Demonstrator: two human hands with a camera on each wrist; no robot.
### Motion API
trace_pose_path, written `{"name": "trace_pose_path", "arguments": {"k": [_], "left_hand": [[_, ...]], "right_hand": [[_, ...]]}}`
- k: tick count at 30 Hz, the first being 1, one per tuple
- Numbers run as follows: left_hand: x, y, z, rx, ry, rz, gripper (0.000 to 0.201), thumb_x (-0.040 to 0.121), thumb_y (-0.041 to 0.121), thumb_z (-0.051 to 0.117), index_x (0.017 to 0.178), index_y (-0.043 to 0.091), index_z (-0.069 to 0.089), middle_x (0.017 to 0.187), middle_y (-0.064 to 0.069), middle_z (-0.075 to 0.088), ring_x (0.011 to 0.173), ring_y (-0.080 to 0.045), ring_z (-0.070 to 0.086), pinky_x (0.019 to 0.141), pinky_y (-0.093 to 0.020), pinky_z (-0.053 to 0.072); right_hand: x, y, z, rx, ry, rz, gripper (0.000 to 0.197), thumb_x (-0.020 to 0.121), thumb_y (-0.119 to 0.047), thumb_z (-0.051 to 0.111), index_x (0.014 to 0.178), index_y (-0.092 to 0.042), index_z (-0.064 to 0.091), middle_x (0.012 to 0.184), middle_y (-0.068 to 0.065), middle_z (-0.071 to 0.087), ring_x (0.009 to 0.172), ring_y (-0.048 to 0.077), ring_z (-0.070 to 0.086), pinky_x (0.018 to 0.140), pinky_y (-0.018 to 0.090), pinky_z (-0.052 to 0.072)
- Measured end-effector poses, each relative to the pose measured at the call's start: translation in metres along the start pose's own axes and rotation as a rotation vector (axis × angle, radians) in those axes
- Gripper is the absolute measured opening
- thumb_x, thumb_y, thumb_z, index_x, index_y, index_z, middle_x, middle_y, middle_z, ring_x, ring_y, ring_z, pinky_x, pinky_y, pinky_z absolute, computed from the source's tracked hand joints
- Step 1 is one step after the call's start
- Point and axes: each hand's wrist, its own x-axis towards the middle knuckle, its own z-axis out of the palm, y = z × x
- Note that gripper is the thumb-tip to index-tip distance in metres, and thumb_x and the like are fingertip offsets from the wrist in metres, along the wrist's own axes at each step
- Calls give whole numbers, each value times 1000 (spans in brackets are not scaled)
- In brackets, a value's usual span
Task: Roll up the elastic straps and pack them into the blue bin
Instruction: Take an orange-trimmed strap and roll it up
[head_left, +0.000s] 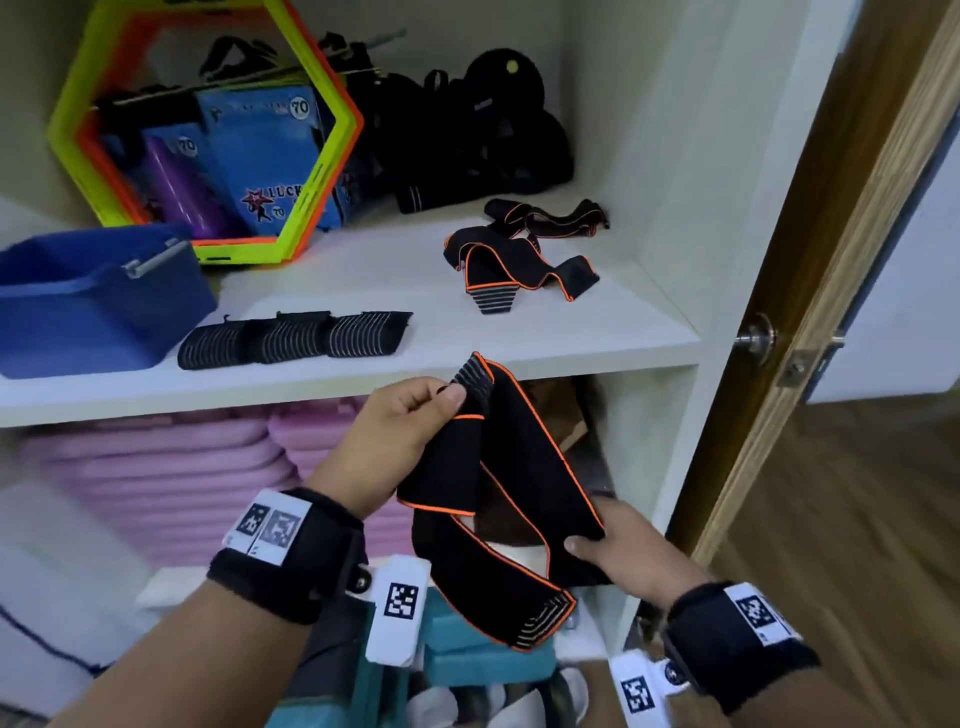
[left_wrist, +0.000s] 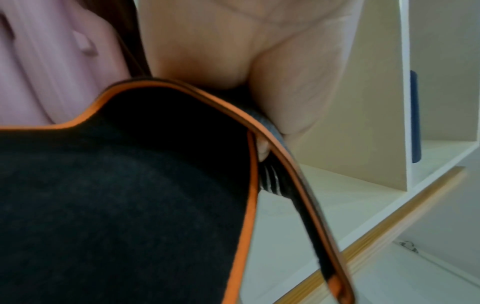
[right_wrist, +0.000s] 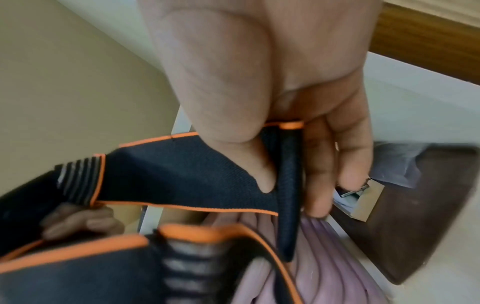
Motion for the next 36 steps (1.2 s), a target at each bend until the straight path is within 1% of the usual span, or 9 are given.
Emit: {"name": "trace_pose_path", "arguments": {"k": [3, 6, 13, 17, 22, 25, 27, 33, 36], "left_hand": [[-5, -18, -9, -78, -21, -21, 24, 89, 24, 71, 107, 8, 67, 73, -7, 66, 63, -11, 59, 57, -20, 47], [-11, -33, -17, -184, -77, -73, 41, 82, 12, 76, 120, 16, 61, 56, 5, 60, 48, -2, 52, 48, -13, 42], [-25, -65, -34, -147, -262, -137, 52, 52, 44, 92, 99, 28, 76, 78, 2, 59, 71, -11, 55, 67, -20, 45], [-33, -66, -35, -62, -350, -163, 27, 58, 19, 85, 80, 25, 70, 77, 1, 63, 70, -14, 57, 63, -22, 46], [-37, -63, -35, 38, -355, -121, 20, 79, 3, 74, 74, 20, 65, 68, 4, 58, 64, -12, 50, 58, -21, 40], [-39, -61, -37, 38, -357, -117, 15, 87, 2, 71, 82, 16, 71, 74, 2, 64, 69, -14, 56, 65, -25, 43], [-39, -61, -37, 23, -337, -128, 15, 88, 3, 71, 86, 17, 75, 76, 0, 69, 71, -13, 61, 67, -24, 47], [-41, -59, -34, -7, -212, -69, 18, 84, 0, 75, 82, 18, 78, 79, 0, 74, 73, -10, 65, 70, -23, 50], [-42, -61, -32, 68, -82, 30, 22, 77, 2, 80, 76, 23, 77, 80, 3, 74, 76, -11, 65, 77, -26, 51]], "right_hand": [[-8, -6, 5, 106, 23, 76, 24, 85, -12, 74, 106, -14, 62, 97, 7, 74, 85, 20, 74, 76, 40, 61], [-18, -17, 8, 162, 27, 36, 37, 78, -5, 72, 112, -13, 59, 104, 12, 73, 97, 25, 71, 88, 47, 57], [-38, -53, 14, -30, 61, 48, 38, 81, -13, 74, 111, -23, 53, 94, 0, 66, 78, 12, 66, 59, 22, 50], [-37, -68, 16, -202, 225, 82, 48, 76, -19, 80, 107, -19, 44, 92, -3, 63, 79, 7, 60, 59, 12, 44], [-39, -76, 16, -271, 341, 130, 92, 77, -22, 81, 149, -22, 25, 97, 0, 69, 83, 14, 66, 65, 18, 44], [-39, -75, 14, -26, 347, 95, 52, 87, -16, 74, 128, -34, 47, 78, 3, 71, 61, 14, 67, 54, 30, 54], [-41, -75, 13, 223, 314, 116, 16, 93, -10, 66, 106, -19, 69, 78, 11, 71, 54, 18, 62, 54, 34, 56], [-46, -74, 10, 900, 167, 184, 27, 100, -4, 48, 109, 3, 73, 95, 20, 65, 66, 20, 56, 60, 31, 48], [-48, -73, 8, 1029, 50, 105, 36, 75, -4, 64, 110, 6, 67, 103, 19, 66, 75, 21, 58, 63, 33, 46]]}}
